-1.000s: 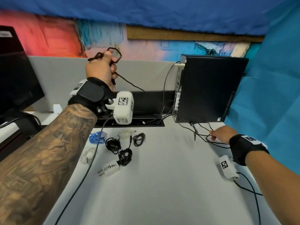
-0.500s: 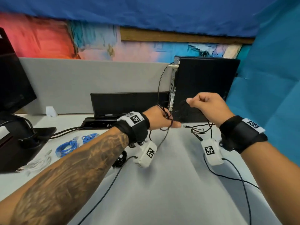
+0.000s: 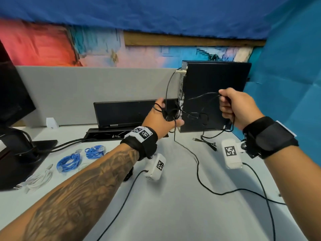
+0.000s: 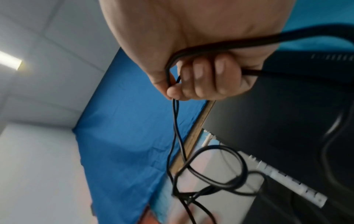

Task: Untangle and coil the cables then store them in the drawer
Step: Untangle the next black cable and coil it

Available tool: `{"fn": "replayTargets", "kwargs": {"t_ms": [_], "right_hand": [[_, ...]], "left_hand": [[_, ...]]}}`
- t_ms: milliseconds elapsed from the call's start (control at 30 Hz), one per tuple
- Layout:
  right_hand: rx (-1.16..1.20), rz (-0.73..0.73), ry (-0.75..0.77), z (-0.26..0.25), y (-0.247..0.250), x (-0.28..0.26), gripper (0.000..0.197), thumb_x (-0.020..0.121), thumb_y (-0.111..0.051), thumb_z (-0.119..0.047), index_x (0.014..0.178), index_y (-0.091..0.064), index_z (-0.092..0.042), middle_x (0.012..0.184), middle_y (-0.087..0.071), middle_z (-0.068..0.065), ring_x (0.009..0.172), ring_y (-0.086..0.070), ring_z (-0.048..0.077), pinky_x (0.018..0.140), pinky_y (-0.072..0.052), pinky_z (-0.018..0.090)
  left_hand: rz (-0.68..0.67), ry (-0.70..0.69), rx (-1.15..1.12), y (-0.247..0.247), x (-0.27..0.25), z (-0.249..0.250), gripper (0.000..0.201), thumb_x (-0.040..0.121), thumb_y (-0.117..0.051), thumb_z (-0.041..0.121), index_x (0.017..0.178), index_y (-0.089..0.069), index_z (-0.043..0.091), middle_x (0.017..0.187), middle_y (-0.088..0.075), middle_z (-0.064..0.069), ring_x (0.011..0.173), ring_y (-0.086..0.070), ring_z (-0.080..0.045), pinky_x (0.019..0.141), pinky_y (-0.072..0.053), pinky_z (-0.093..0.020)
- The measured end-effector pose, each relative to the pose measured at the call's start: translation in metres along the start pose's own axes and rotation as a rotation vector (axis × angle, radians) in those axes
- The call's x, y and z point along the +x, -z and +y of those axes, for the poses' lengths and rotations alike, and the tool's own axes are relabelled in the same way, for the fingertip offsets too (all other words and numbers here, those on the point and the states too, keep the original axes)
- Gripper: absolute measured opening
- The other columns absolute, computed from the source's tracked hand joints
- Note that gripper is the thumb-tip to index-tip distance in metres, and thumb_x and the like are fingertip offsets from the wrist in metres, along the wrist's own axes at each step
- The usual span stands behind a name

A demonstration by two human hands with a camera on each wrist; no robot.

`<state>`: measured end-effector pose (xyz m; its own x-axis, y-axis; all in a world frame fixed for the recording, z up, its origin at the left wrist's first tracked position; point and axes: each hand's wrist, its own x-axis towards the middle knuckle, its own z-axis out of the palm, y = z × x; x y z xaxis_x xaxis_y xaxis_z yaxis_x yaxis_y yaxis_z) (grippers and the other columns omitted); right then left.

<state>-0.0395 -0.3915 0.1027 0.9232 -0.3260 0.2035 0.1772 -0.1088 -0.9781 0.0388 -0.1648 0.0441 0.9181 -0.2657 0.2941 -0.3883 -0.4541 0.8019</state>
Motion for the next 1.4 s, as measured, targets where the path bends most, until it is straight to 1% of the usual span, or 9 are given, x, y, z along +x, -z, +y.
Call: {"fn": "replayTargets", "kwargs": {"t_ms": [100, 267, 433, 533, 667, 900, 1033, 1167, 1400], "right_hand": [[0.049, -0.071, 0.023, -0.007, -0.007, -0.006, 0.039, 0.101, -0.048, -0.028, 0.063, -0.045, -0.023, 0.063, -0.027, -0.005, 0.051, -0.025, 0.01, 0.048, -0.02, 0.025], [-0.084, 0.038, 0.079, -0.008, 0.0, -0.003, 0.036, 0.097, -0.054, -0.03, 0.063, -0.048, -0.022, 0.059, -0.032, -0.007, 0.051, -0.029, 0.01, 0.048, -0.023, 0.025], [-0.451, 0.234, 0.102, 0.031, 0.038, 0.012, 0.036, 0.091, -0.066, -0.037, 0.072, -0.067, -0.008, 0.075, -0.062, 0.008, 0.074, -0.054, 0.02, 0.072, -0.04, 0.034], [-0.49, 0.245, 0.007, 0.055, 0.056, 0.014, 0.04, 0.092, -0.07, -0.039, 0.071, -0.065, -0.005, 0.087, -0.071, 0.011, 0.087, -0.061, 0.024, 0.081, -0.043, 0.032], [-0.658, 0.277, -0.092, 0.084, 0.072, 0.021, 0.044, 0.093, -0.07, -0.041, 0.066, -0.058, -0.007, 0.075, -0.063, 0.011, 0.077, -0.056, 0.026, 0.075, -0.046, 0.036], [-1.12, 0.308, -0.209, 0.106, 0.095, 0.033, 0.034, 0.092, -0.068, -0.044, 0.077, -0.062, -0.015, 0.082, -0.065, 0.009, 0.085, -0.062, 0.034, 0.071, -0.047, 0.034], [-1.408, 0.199, -0.324, 0.124, 0.101, 0.029, 0.028, 0.093, -0.064, -0.047, 0.091, -0.066, -0.019, 0.095, -0.066, 0.007, 0.087, -0.059, 0.03, 0.075, -0.048, 0.033], [-1.501, 0.082, -0.281, 0.117, 0.082, 0.023, 0.033, 0.096, -0.058, -0.05, 0.098, -0.068, -0.019, 0.105, -0.068, 0.007, 0.094, -0.062, 0.03, 0.079, -0.051, 0.034], [-0.486, -0.109, 0.243, 0.044, -0.014, -0.006, 0.038, 0.106, -0.043, -0.046, 0.112, -0.074, -0.024, 0.109, -0.071, -0.009, 0.1, -0.066, 0.005, 0.089, -0.05, 0.026]], "left_hand": [[-0.218, 0.104, -0.169, -0.02, -0.001, 0.002, 0.086, 0.07, -0.088, 0.035, 0.142, -0.043, 0.021, 0.134, -0.057, 0.001, 0.117, -0.058, -0.014, 0.103, -0.048, -0.035], [-0.131, -0.013, -0.187, -0.026, -0.003, 0.009, 0.016, 0.093, -0.068, 0.021, 0.103, -0.073, 0.011, 0.091, -0.073, 0.001, 0.071, -0.062, 0.003, 0.07, -0.051, -0.018], [-0.263, -0.069, 0.042, 0.004, -0.01, 0.007, 0.023, 0.096, -0.062, 0.034, 0.091, -0.071, 0.013, 0.08, -0.073, -0.004, 0.078, -0.068, -0.02, 0.082, -0.058, -0.04], [-0.179, -0.07, 0.191, 0.024, -0.009, 0.003, 0.027, 0.096, -0.059, 0.039, 0.097, -0.069, 0.014, 0.088, -0.069, -0.002, 0.082, -0.064, -0.019, 0.071, -0.053, -0.026], [-0.123, -0.079, 0.125, 0.043, -0.006, -0.003, 0.024, 0.098, -0.059, 0.029, 0.111, -0.072, 0.014, 0.108, -0.072, -0.004, 0.102, -0.066, -0.019, 0.092, -0.053, -0.034], [0.033, -0.021, -0.044, 0.054, -0.001, -0.005, 0.018, 0.097, -0.058, 0.015, 0.093, -0.074, 0.005, 0.082, -0.071, -0.006, 0.074, -0.064, -0.006, 0.088, -0.051, -0.027], [0.281, 0.085, -0.421, 0.062, 0.009, 0.005, 0.027, 0.101, -0.054, 0.03, 0.081, -0.069, 0.018, 0.057, -0.051, -0.001, 0.047, -0.043, -0.015, 0.047, -0.039, -0.022], [0.21, 0.078, -0.521, 0.062, 0.016, 0.021, 0.03, 0.101, -0.053, 0.035, 0.078, -0.064, 0.02, 0.062, -0.035, 0.0, 0.048, -0.03, -0.014, 0.043, -0.023, -0.022], [0.023, -0.008, -0.431, 0.041, 0.014, 0.049, 0.028, 0.101, -0.054, 0.032, 0.08, -0.065, 0.017, 0.066, -0.036, 0.0, 0.049, -0.028, -0.011, 0.045, -0.022, -0.026]]}}
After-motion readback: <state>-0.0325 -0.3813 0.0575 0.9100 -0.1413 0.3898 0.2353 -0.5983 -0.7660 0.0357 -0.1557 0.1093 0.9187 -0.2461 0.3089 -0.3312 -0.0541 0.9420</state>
